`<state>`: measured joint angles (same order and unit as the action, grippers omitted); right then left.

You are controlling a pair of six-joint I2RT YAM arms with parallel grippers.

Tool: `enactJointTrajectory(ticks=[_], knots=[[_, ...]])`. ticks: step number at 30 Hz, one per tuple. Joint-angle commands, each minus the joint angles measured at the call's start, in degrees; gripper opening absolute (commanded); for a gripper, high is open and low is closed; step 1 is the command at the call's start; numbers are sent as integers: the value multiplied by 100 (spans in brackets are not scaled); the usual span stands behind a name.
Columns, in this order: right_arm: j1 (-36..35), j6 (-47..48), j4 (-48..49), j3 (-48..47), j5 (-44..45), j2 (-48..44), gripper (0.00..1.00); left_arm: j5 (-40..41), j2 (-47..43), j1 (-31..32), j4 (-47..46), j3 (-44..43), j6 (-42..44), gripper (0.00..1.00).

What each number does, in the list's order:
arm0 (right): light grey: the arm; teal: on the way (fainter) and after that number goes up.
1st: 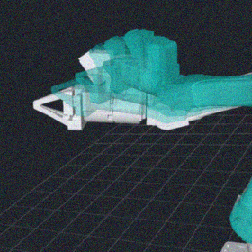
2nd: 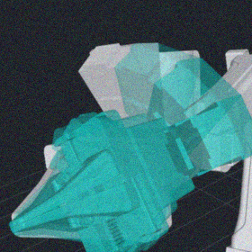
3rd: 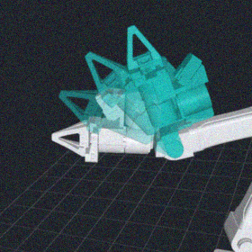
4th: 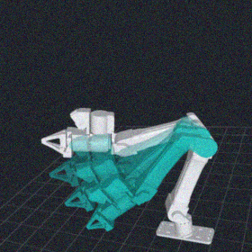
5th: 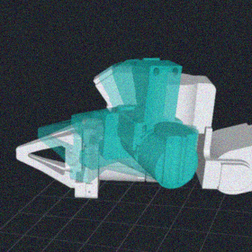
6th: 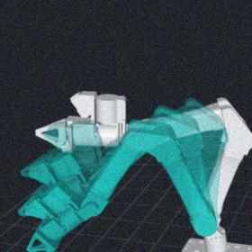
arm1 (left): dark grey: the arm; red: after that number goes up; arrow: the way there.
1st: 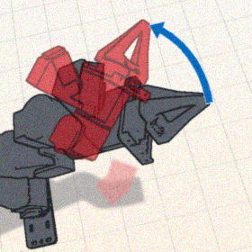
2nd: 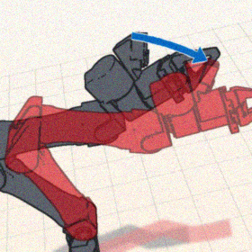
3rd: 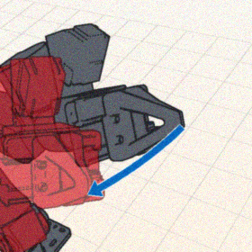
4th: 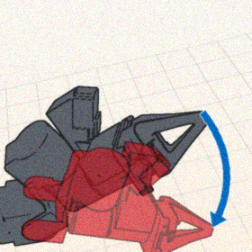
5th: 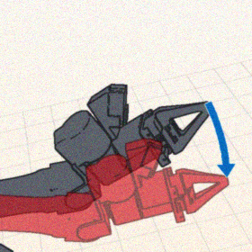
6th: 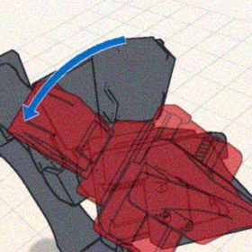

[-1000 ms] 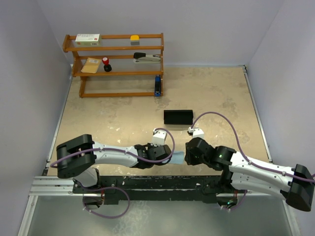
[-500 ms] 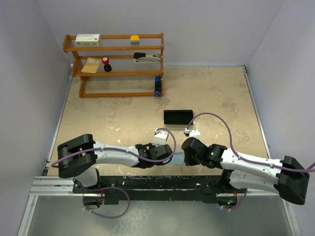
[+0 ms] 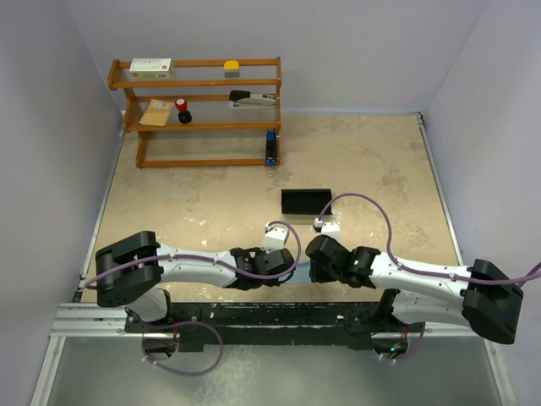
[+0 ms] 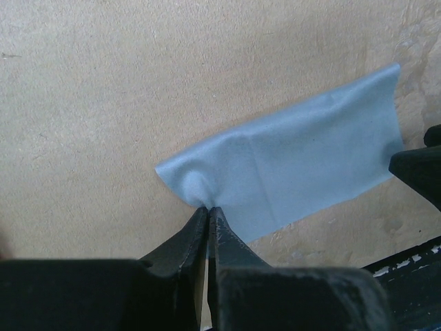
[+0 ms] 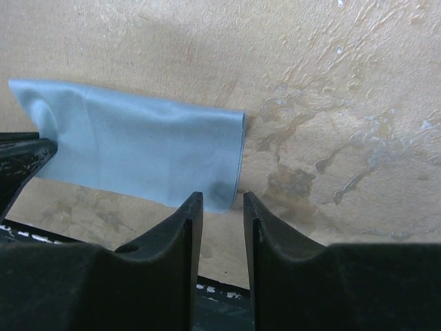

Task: Organize the sunglasses
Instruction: Pick up the glasses cleaning cloth from the center of the board.

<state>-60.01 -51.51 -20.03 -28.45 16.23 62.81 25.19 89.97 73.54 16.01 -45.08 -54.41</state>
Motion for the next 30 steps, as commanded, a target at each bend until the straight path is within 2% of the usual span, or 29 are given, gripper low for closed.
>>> enactJointTrajectory(ticks=[1,19,30], knots=[[-45,-207,169,-234,282,99,33,-66,-295,20,-44,100,97,0],[-149,-270,417,-158,237,494,33,-58,-361,20,-114,162,54,0],[-281,-331,487,-178,196,627,29,-32,-407,15,-117,200,10,0]])
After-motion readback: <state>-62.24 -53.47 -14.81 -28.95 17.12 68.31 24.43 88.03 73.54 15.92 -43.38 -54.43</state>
